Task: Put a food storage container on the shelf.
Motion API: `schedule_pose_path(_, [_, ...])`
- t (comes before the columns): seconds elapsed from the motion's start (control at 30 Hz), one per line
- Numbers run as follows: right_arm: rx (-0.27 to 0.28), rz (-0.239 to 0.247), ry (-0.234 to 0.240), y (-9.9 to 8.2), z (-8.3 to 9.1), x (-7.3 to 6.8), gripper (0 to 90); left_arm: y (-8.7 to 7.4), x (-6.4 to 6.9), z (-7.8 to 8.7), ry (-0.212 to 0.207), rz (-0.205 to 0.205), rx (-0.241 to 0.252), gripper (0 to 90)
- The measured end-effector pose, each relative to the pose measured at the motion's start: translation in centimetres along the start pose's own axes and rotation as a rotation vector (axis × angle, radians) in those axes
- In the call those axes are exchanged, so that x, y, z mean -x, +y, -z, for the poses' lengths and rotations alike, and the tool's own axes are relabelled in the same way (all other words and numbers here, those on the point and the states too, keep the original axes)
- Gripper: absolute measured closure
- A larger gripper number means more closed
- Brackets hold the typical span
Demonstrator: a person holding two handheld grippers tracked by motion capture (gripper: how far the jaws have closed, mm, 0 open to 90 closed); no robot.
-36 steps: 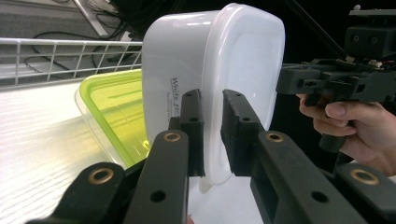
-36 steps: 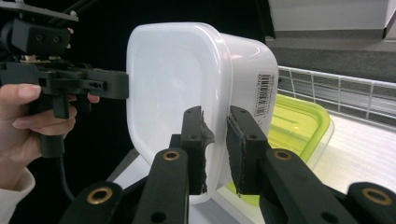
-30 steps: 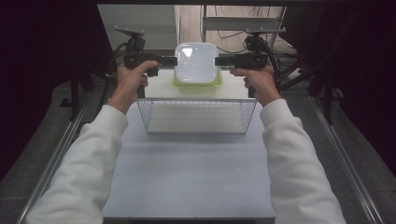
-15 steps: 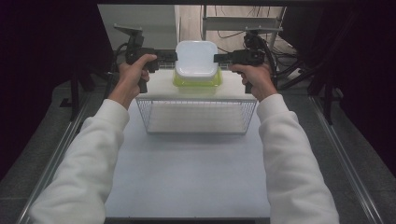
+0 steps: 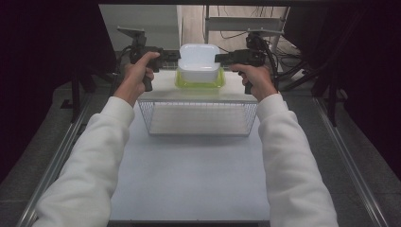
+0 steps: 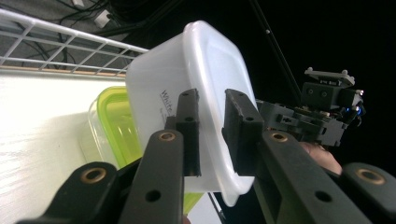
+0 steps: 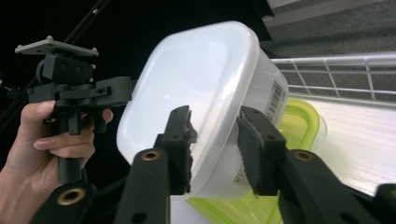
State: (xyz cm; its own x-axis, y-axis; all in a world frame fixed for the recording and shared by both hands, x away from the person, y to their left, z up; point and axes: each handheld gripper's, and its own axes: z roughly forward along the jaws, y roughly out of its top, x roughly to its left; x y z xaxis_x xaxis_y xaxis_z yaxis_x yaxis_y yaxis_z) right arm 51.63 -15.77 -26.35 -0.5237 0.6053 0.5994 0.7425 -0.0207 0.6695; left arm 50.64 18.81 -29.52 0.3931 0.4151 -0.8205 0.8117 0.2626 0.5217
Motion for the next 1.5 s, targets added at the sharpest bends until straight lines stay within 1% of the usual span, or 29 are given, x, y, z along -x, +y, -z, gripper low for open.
schedule_pose_path(0.1, [0.003, -0.021, 0.004, 0.0, -0.1, 0.3, 60.9, 0.0, -0.2, -0.1, -0.009, 0.009, 0.003, 74.7])
schedule_pose_path(0.23, [0.01, -0.024, 0.005, 0.0, -0.2, 0.3, 60.8, 0.0, -0.3, -0.2, -0.011, 0.011, -0.001, 72.8])
schedule_pose_path(0.33, [0.015, -0.025, 0.006, 0.0, -0.2, 0.4, 60.0, -0.1, -0.2, -0.2, -0.008, -0.004, -0.001, 69.2])
schedule_pose_path(0.37, [0.017, -0.021, 0.003, -0.1, -0.2, 0.3, 58.3, -0.1, -0.1, -0.2, -0.006, -0.011, 0.006, 66.2])
schedule_pose_path(0.47, [0.049, -0.016, -0.005, 0.0, -0.1, 0.2, 51.6, -0.2, 0.3, 0.3, 0.012, -0.058, 0.029, 55.5])
schedule_pose_path(0.57, [0.076, 0.011, -0.013, -0.1, 0.1, -0.1, 45.9, -0.4, 0.9, 1.1, 0.044, -0.12, 0.036, 46.8])
schedule_pose_path(0.63, [0.086, 0.038, -0.023, -0.4, 0.4, -0.4, 42.7, -0.7, 1.5, 1.7, 0.073, -0.166, 0.038, 43.4])
schedule_pose_path(0.7, [0.097, 0.072, -0.034, -0.8, 0.8, -0.7, 40.1, -1.1, 2.2, 2.3, 0.085, -0.2, 0.045, 40.6])
schedule_pose_path(0.77, [0.111, 0.099, -0.044, -1.2, 1.5, -1.0, 37.7, -1.7, 2.7, 2.9, 0.086, -0.229, 0.052, 38.3])
schedule_pose_path(0.8, [0.119, 0.115, -0.044, -1.3, 1.9, -1.1, 37.3, -1.9, 3.0, 3.3, 0.094, -0.245, 0.055, 37.4])
schedule_pose_path(0.87, [0.126, 0.15, -0.047, -1.7, 2.8, -1.4, 36.4, -2.5, 3.3, 3.9, 0.12, -0.279, 0.057, 36.0])
schedule_pose_path(0.9, [0.127, 0.169, -0.049, -1.9, 3.1, -1.5, 36.0, -2.8, 3.3, 4.2, 0.128, -0.297, 0.055, 35.2])
schedule_pose_path(0.97, [0.129, 0.198, -0.045, -2.5, 3.8, -1.7, 34.7, -3.6, 3.4, 4.8, 0.142, -0.322, 0.052, 33.9])
schedule_pose_path(1.03, [0.129, 0.23, -0.04, -3.2, 4.5, -2.0, 33.0, -4.4, 3.4, 5.4, 0.139, -0.336, 0.044, 33.1])
schedule_pose_path(1.07, [0.126, 0.249, -0.04, -3.5, 4.8, -2.2, 32.5, -4.9, 3.4, 5.6, 0.137, -0.336, 0.045, 32.9])
schedule_pose_path(1.17, [0.117, 0.303, -0.051, -4.7, 5.7, -2.7, 31.4, -6.4, 3.3, 6.4, 0.14, -0.351, 0.037, 32.7])
schedule_pose_path(1.23, [0.104, 0.325, -0.062, -5.5, 6.2, -2.9, 31.0, -7.5, 3.4, 7.0, 0.139, -0.372, 0.032, 32.7])
schedule_pose_path(1.33, [0.096, 0.351, -0.065, -6.8, 6.9, -3.0, 30.7, -9.3, 3.4, 7.7, 0.135, -0.398, 0.028, 32.7])
schedule_pose_path(1.4, [0.093, 0.365, -0.066, -7.9, 7.3, -2.8, 30.3, -10.5, 3.5, 8.1, 0.145, -0.419, 0.018, 32.6])
schedule_pose_path(1.5, [0.091, 0.386, -0.073, -9.5, 8.0, -2.4, 30.0, -12.3, 3.3, 8.5, 0.147, -0.446, 0.009, 32.6])
